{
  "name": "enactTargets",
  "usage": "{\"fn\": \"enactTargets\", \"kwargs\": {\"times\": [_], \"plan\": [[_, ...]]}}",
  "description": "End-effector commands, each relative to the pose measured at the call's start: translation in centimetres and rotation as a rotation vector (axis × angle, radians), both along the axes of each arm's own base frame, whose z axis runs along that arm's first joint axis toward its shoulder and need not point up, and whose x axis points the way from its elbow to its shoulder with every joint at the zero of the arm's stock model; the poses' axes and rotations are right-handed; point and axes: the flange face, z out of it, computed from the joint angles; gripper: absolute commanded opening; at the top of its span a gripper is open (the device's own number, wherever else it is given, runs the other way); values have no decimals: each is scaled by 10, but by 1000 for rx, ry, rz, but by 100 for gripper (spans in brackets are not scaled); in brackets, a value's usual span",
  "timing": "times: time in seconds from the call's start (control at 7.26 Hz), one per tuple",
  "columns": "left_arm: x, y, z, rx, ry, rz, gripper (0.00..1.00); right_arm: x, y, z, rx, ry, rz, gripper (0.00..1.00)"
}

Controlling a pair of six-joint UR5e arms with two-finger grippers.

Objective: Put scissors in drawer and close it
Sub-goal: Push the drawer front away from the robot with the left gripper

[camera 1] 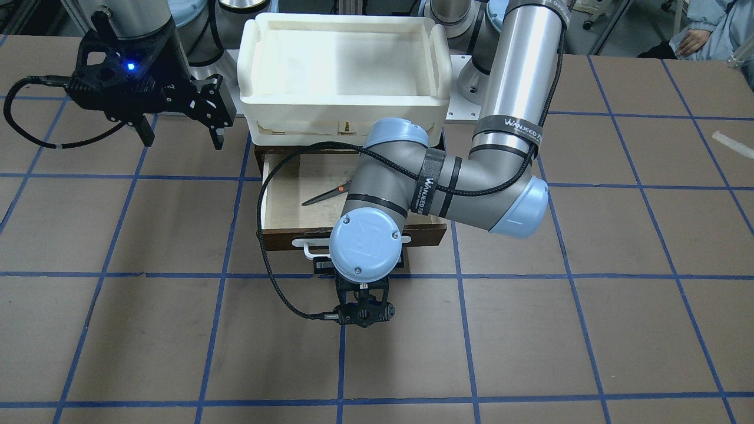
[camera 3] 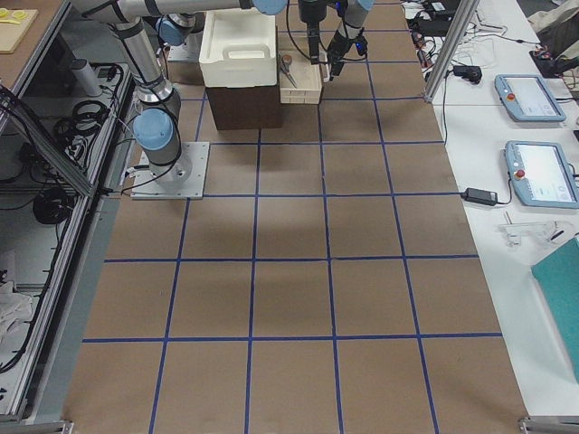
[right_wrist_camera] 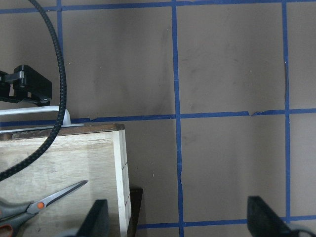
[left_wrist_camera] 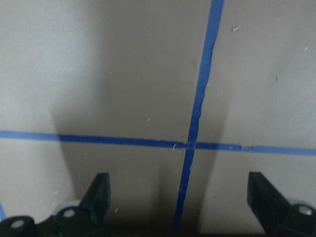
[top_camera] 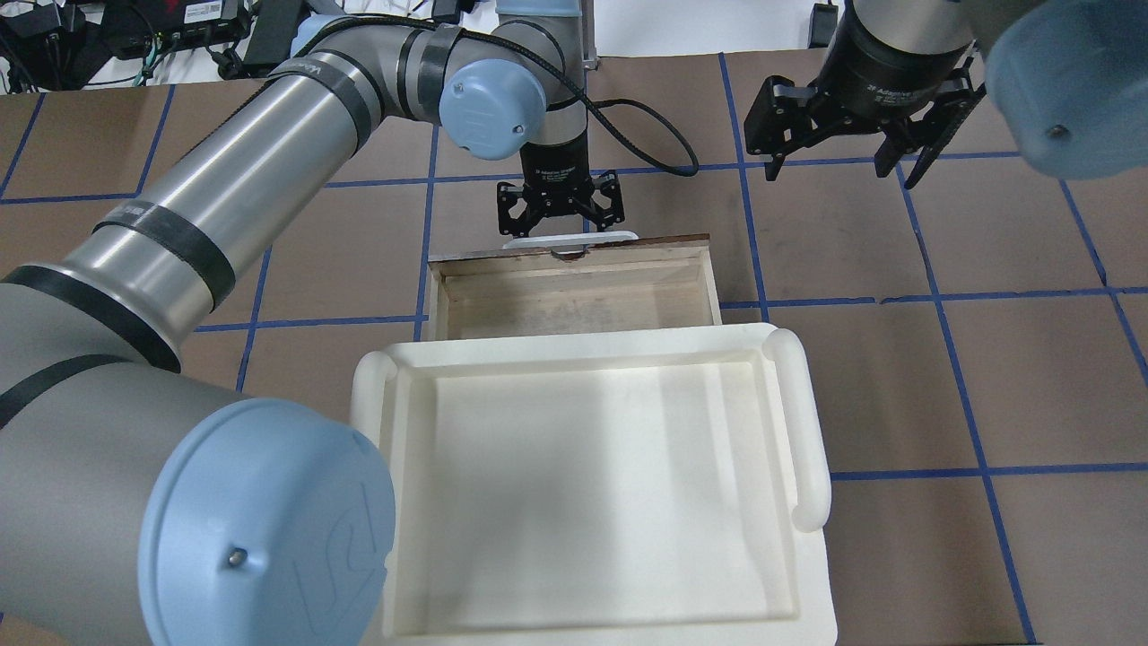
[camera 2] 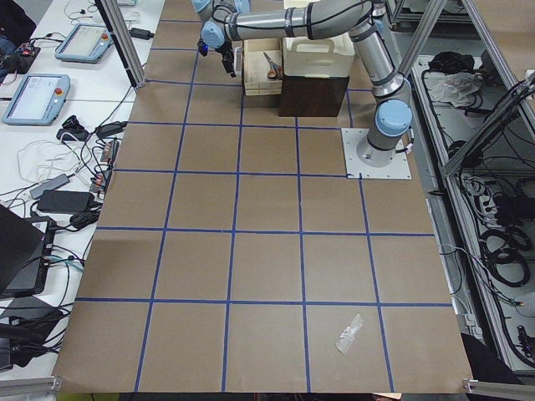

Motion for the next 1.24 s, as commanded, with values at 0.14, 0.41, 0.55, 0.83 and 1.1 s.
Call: {"fn": "enactTargets", "kwargs": {"times": [0.14, 0.41, 0.55, 0.83, 1.1], "plan": [[1, 25, 12, 89, 4, 7, 100, 1, 0, 0, 0, 0, 2, 100], [1, 42, 6, 125, 11, 10, 100, 1, 0, 0, 0, 0, 2, 100], [4, 55, 7, 150, -1, 6, 100, 1, 1, -1, 3, 0, 2, 100], [12, 80, -1, 197, -17, 9, 100, 1, 2, -1, 6, 0, 2, 100], [17, 97, -9, 229, -27, 10, 100, 2, 2, -1, 6, 0, 0, 100]]}}
